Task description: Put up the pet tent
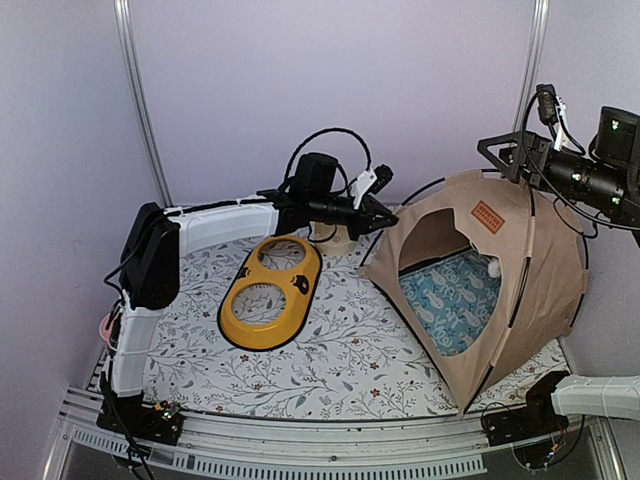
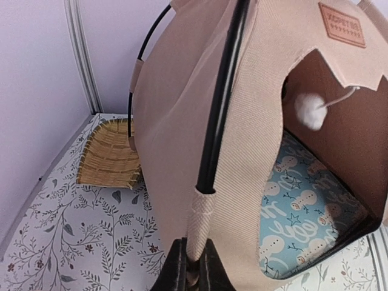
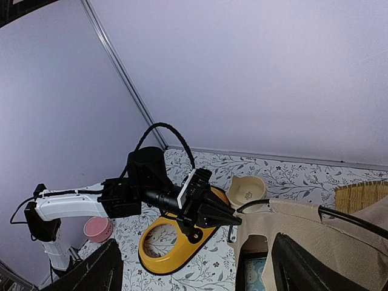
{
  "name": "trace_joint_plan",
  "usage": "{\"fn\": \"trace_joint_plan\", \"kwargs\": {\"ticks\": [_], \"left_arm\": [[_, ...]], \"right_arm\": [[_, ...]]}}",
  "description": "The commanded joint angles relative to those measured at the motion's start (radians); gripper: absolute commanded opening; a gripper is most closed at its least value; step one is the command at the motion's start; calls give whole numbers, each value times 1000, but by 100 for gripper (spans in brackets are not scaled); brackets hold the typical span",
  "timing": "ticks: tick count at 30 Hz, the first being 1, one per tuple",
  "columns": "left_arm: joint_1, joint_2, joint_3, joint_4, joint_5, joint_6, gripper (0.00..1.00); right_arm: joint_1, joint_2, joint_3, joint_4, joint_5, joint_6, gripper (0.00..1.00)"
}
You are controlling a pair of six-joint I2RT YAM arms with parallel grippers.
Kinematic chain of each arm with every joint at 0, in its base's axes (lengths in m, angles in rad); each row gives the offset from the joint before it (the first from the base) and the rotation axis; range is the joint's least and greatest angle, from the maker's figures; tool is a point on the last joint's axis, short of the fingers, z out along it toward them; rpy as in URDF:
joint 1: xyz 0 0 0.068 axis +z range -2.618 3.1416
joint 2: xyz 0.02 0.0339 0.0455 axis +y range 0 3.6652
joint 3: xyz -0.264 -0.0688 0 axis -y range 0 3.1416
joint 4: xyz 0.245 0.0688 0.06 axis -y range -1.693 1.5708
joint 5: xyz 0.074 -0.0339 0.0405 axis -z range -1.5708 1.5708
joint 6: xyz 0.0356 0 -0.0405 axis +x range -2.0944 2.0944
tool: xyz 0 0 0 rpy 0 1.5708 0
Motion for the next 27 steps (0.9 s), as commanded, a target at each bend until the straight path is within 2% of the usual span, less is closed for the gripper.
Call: {"fn": "trace_joint_plan", "kwargs": {"ticks": [1, 3, 5, 7, 11, 17, 22, 27], "left_arm": [[9, 14, 72, 95, 19, -28, 9], [9, 31, 120, 63, -22, -42, 20], [8, 27, 131, 60, -85, -77, 36], [9, -5, 104, 76, -157, -103, 53], [10, -114, -6, 122, -281, -136, 73], [34, -333, -234, 171, -390, -205, 85], [71, -489, -426, 162, -438, -284, 87], [100, -620, -596, 129, -470, -364, 87]], "right_arm": [[5, 10, 27, 43, -11, -22, 87], [6, 23, 35, 42, -12, -27, 87], [5, 32, 37, 49, -19, -26, 87], [6, 35, 32, 55, -22, -26, 88], [5, 45, 33, 54, -37, -24, 88], [10, 54, 21, 64, -69, -23, 89], [56, 66, 19, 94, -53, -18, 91], [160, 118, 54, 106, 11, -30, 92]]}}
